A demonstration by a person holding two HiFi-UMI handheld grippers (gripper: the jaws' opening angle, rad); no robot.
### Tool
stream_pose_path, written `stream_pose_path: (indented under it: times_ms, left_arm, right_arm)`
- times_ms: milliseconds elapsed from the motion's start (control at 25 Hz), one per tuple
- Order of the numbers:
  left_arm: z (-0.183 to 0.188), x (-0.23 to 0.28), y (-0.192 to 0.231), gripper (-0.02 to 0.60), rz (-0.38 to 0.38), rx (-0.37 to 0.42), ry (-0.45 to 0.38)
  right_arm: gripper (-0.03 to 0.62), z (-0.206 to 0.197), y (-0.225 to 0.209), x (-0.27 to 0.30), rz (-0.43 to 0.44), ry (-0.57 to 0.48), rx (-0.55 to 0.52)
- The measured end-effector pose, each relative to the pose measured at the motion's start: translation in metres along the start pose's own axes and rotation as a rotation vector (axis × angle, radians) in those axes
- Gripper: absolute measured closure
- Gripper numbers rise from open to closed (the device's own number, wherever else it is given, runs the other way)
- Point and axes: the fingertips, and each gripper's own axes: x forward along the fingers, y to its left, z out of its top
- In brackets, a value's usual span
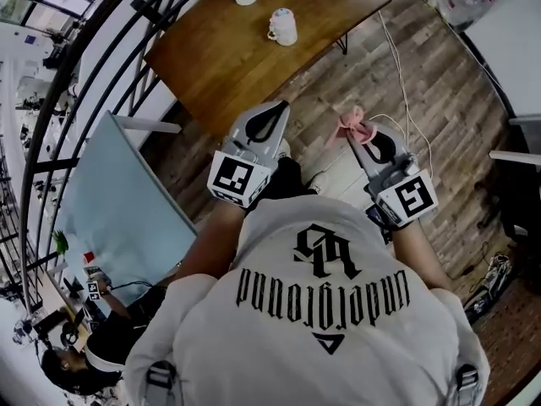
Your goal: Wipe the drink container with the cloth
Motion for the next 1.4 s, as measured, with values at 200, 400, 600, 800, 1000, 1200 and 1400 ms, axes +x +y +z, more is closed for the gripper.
stream_pose_path:
  times_ms: [200, 400, 600, 800, 1000, 1200, 1400]
  left_arm:
    - [-0.001, 0.033, 0.036, 0.532, -0.016, -0.001, 0.009]
    - [0.001, 0.063, 0.082, 0.532, -0.050, 0.001, -0.001]
    - [0.010, 0.083, 0.133, 0.532, -0.080, 0.009, 0.008]
    - [0.018, 0.087, 0.181, 0.532, -0.095, 0.053, 0.021]
    - [0.016, 0.097, 0.205, 0.532, -0.108, 0.113, 0.037]
    - [0.004, 0.113, 0.213, 0.532, -0.152, 0.114, 0.060]
    - [-0.007, 0.131, 0.219, 0.531, -0.181, 0.131, 0.090]
  right_arm:
    - [0.548, 0.002, -0.033, 0.030, -0.024, 0.012, 0.019]
    - [0.548, 0.005, -0.068, 0.074, -0.062, 0.016, 0.026]
    - [0.548, 0.024, -0.086, 0.129, -0.089, -0.004, 0.022]
    - [0.548, 0.050, -0.088, 0.179, -0.102, -0.030, 0.012]
    - [0.548, 0.052, -0.094, 0.219, -0.093, -0.021, 0.029]
    - [0.548, 0.049, -0.110, 0.244, -0.076, -0.009, 0.044]
    - [0.548, 0.042, -0.132, 0.265, -0.054, -0.004, 0.072]
